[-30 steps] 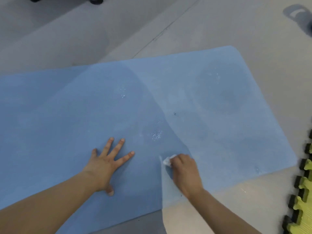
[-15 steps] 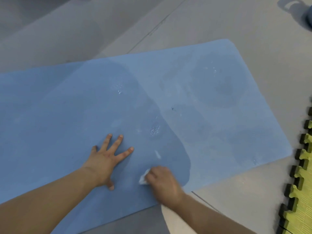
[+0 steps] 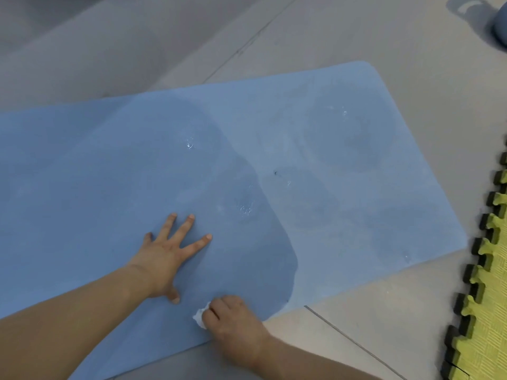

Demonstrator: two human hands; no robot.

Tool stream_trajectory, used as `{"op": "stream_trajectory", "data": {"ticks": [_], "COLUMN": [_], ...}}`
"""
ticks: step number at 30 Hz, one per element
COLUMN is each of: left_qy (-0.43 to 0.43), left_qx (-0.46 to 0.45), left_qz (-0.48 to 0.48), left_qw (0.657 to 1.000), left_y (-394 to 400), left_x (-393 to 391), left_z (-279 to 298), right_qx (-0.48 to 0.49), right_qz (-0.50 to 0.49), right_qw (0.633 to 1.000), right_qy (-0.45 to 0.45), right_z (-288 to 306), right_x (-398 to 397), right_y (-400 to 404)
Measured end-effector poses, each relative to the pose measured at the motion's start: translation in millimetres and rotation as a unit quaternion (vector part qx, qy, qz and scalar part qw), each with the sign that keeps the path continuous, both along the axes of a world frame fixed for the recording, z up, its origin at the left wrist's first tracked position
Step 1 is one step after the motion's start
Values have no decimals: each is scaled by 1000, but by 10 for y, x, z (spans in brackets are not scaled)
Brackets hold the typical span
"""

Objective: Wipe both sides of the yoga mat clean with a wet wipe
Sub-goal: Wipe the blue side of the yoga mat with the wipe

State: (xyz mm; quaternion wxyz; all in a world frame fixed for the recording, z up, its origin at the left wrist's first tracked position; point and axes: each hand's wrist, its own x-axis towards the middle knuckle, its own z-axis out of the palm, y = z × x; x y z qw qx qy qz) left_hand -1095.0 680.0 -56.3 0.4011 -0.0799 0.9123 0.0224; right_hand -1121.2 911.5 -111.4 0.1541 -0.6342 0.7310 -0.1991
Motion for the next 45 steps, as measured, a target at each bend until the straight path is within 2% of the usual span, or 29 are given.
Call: {"op": "stream_trajectory", "data": {"ticks": [2,4,6,9,12,14,16,18,20,21,23,25,26,28,30,31,32,34,38,41,43,45], "left_qy": [7,15,29,46,60,56,47,38,37,42,60,68,70,74,57,44,31,10,2,9,12,14], "left_qx": [-1,5,14,19,4,-14,-25,-27,-20,-15,-7,-3,-4,-20,-48,-54,-56,-53,-27,-23,-34,-46], "left_qz": [-2,-3,-1,-2,-2,0,1,-3,-5,-3,2,8,11,17,52,79,105,141,169,162,144,125], "left_qw": [1000,1000,999,999,998,998,999,999,999,999,998,998,997,997,996,994,992,989,985,986,989,991], "left_y": [-9,-40,-82,-137,-128,-112,-98,-93,-121,-150,-235,-314,-338,-353,-366,-384,-404,-440,-500,-609,-683,-723], "left_x": [1,1,-16,-74,-144,-177,-205,-232,-264,-285,-326,-360,-380,-431,-480,-499,-507,-512,-501,-512,-530,-542], "left_z": [0,0,-1,19,40,58,69,72,74,75,80,95,99,92,72,66,61,56,44,59,86,98], "right_qx": [16,20,27,43,16,-3,-5,8,41,51,78,54,26,34,43,27,3,-23,-21,-24,-32,-32], "right_qz": [17,-25,-121,-301,-404,-360,-241,-104,9,18,-45,-177,-274,-434,-509,-519,-505,-428,-184,-58,-92,-230], "right_qw": [1000,999,992,951,914,933,970,994,998,998,996,983,961,900,860,854,863,903,983,998,995,972], "right_qy": [11,10,32,52,38,5,-36,-40,-40,-40,-28,19,21,21,18,19,26,38,-7,-6,6,34], "right_z": [44,48,29,69,95,20,-26,10,103,118,97,20,7,10,28,27,10,-69,-76,-53,-76,-106], "right_x": [-241,-622,-1060,-1538,-1443,-1074,-626,-310,-290,-413,-881,-1491,-1785,-2164,-2165,-2062,-1922,-1561,-832,-896,-1286,-1797], "right_y": [71,258,539,885,813,595,353,168,49,14,5,61,115,174,47,-77,-211,-524,-1135,-1216,-1111,-917]}}
